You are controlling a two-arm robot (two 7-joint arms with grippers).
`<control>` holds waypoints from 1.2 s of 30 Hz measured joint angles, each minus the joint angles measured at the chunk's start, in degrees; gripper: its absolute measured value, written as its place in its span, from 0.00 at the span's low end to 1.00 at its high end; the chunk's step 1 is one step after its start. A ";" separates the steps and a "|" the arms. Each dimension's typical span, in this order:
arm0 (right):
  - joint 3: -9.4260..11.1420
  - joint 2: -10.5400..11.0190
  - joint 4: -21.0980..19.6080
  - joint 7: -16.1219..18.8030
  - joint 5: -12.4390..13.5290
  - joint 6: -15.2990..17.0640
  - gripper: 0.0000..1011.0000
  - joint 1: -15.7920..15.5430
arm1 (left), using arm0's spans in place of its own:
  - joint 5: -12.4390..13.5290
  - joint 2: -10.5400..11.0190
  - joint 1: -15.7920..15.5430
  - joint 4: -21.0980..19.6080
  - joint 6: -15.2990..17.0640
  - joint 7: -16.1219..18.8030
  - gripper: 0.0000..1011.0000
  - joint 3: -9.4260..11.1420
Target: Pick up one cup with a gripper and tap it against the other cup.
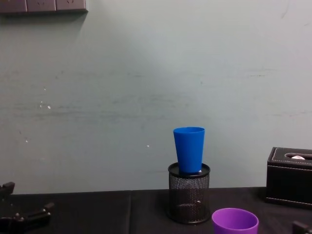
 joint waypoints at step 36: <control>-1.59 -7.03 7.39 7.97 -5.23 -0.84 0.99 5.19 | 0.00 0.00 0.00 0.00 0.00 0.00 1.00 0.00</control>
